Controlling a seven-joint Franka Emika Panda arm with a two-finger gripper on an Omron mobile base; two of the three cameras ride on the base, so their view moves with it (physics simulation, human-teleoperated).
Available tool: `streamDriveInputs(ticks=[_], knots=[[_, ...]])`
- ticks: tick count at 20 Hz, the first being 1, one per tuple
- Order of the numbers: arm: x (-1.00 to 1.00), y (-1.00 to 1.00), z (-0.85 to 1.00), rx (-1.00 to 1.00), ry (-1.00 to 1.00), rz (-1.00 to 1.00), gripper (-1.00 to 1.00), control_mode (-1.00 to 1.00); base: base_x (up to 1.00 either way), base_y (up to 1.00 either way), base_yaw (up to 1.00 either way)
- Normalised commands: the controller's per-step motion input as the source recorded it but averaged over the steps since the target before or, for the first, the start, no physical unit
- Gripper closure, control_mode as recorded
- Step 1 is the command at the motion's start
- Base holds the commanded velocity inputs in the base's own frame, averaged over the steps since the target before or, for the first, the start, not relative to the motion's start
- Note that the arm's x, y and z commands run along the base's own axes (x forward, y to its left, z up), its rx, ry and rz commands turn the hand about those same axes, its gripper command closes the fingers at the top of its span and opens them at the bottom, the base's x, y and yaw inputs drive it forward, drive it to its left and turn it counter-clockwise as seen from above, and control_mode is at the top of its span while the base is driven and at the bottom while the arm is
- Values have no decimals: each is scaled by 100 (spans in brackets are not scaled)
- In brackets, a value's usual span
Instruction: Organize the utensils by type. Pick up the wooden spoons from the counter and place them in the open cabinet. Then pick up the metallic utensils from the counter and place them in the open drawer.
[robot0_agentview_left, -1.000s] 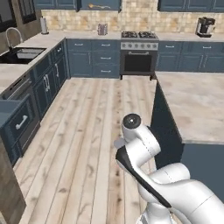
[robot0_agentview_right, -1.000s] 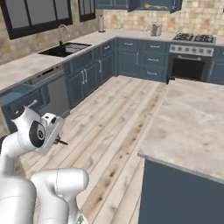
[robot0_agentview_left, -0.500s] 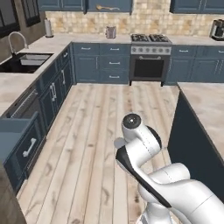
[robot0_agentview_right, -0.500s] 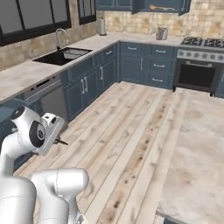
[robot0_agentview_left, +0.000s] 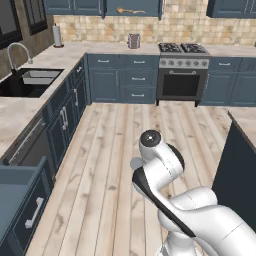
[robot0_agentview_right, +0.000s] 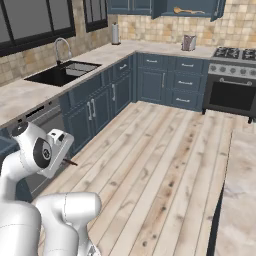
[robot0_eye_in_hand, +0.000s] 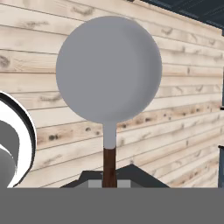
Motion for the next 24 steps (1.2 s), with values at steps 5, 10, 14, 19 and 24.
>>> streamDriveInputs(ticks=[5, 10, 14, 19, 24], knots=[[0, 0, 0, 0, 0, 0, 100, 100, 100, 19, 0], [0, 0, 0, 0, 0, 0, 100, 100, 100, 16, 4], [0, 0, 0, 0, 0, 0, 100, 100, 100, 12, 23], [0, 0, 0, 0, 0, 0, 100, 100, 92, 3, 59], [0, 0, 0, 0, 0, 0, 100, 100, 73, 0, 82]])
